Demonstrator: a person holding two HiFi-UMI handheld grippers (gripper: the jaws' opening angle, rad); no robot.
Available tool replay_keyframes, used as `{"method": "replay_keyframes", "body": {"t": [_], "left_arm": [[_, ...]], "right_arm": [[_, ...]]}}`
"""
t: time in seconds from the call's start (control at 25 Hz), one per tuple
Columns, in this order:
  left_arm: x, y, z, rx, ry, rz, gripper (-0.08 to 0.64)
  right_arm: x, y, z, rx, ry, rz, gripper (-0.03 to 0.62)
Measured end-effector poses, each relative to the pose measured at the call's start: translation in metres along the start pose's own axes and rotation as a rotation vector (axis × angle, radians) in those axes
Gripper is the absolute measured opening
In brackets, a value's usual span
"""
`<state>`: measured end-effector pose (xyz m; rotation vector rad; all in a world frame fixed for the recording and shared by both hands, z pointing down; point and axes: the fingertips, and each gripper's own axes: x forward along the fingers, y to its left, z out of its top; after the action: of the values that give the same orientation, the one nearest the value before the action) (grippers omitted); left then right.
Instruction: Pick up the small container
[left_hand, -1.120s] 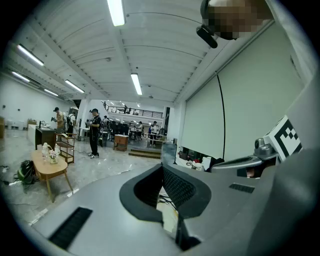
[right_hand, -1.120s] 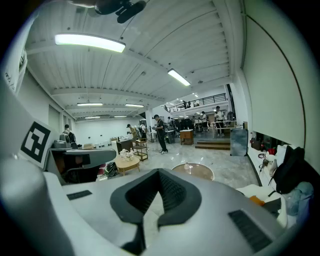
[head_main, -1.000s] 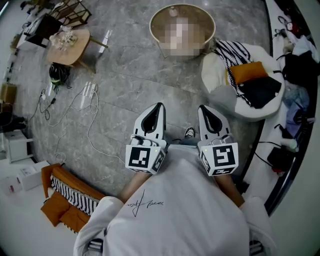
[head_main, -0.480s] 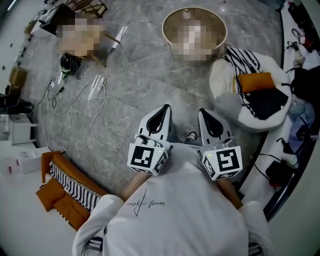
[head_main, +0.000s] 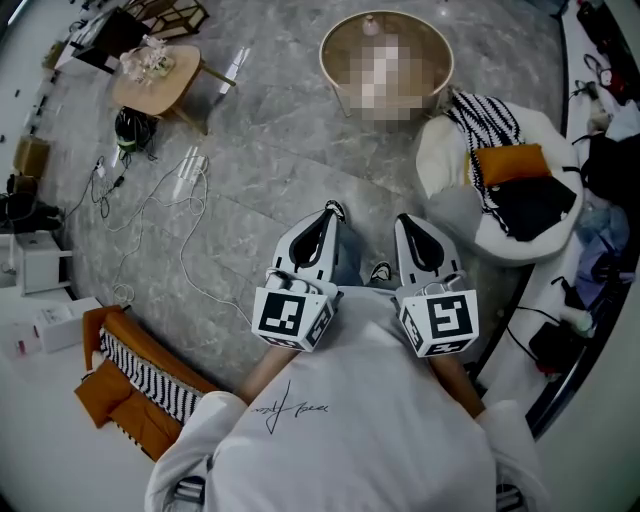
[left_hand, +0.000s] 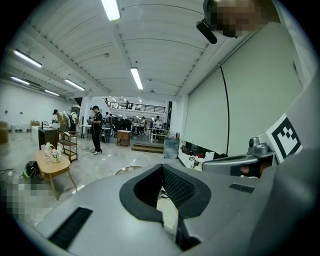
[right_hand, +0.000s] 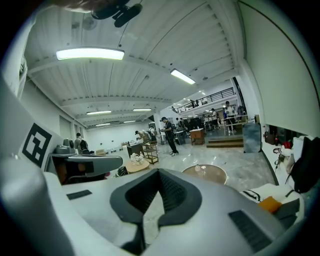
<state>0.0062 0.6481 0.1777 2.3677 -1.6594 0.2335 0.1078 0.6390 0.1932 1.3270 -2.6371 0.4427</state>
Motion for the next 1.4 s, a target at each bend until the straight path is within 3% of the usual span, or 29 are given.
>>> {"method": "replay_keyframes", "body": {"t": [0.52,0.8,1.4], "left_arm": [[0.061,0.07,0.021,-0.042,-0.004,0.008,0.015],[0.104,0.115,0.044,-0.056,0.0,-0.025,0.015],[0.182,0.243,0.092,-0.051,-0.024,-0.061,0.015]], "right_arm": [[0.08,-0.021,0.019,-0.029,0.063,-0.04,0.014],[0.14,-0.025,0.043,-0.031,0.089,-0.042,0.014],[0.276,-0.04,0.103,-0.062,0.068,-0.12,0.014]]}}
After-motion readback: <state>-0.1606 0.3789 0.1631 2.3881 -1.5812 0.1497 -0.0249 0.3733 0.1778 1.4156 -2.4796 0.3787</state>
